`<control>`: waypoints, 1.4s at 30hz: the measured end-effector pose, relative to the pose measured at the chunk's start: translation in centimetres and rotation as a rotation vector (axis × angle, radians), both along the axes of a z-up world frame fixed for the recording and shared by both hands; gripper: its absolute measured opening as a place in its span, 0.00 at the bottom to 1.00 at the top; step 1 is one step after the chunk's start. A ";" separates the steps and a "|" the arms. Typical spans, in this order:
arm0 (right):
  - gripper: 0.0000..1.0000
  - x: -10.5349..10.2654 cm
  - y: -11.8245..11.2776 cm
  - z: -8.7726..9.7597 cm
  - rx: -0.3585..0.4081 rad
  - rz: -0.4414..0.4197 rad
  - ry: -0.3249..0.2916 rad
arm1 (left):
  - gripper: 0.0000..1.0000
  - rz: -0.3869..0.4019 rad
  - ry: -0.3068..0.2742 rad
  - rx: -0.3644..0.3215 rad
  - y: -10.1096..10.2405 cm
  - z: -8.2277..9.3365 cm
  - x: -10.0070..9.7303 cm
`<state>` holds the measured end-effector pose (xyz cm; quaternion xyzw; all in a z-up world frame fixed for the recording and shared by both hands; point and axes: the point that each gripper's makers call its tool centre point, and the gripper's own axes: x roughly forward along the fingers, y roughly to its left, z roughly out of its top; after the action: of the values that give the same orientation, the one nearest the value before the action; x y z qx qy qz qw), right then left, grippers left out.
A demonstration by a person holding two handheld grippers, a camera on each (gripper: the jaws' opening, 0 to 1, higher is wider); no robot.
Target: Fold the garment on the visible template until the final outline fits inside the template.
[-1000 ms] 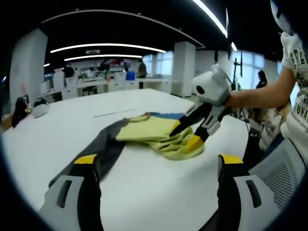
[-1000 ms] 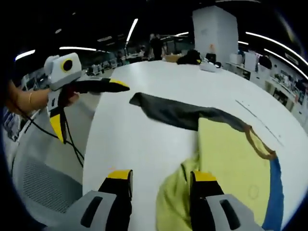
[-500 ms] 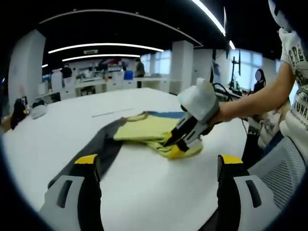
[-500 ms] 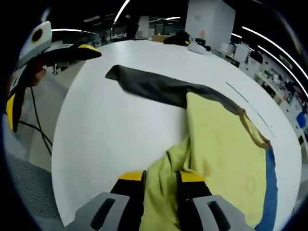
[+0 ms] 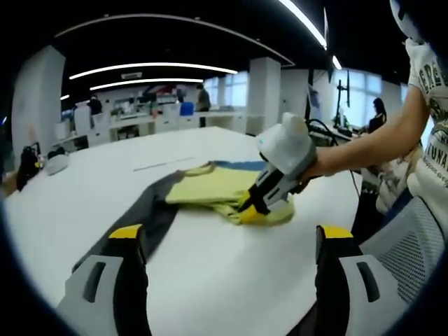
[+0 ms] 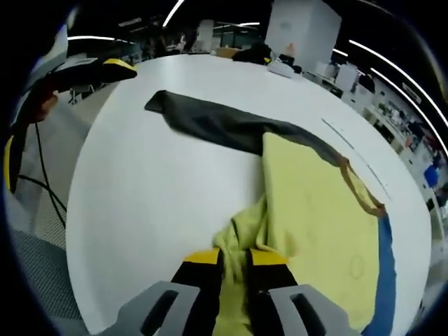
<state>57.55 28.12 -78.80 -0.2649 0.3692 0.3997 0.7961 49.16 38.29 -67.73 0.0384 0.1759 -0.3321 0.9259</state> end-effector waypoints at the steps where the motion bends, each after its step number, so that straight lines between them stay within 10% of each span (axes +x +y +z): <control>1: 0.06 0.0 0.0 0.0 0.001 -0.002 0.000 | 0.97 0.001 0.000 -0.001 0.0 0.0 0.0; 24: 0.00 0.6 -2.2 8.1 0.081 0.125 -0.118 | 0.95 0.014 0.004 0.013 0.5 -0.3 0.2; 42: 0.00 6.6 -5.6 10.6 0.205 -0.006 -0.154 | 0.92 0.016 0.020 0.027 0.3 -0.8 0.2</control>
<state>64.17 22.54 -68.17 -0.2110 0.2650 0.4117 0.8460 49.38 38.61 -68.55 0.0460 0.1899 -0.3228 0.9261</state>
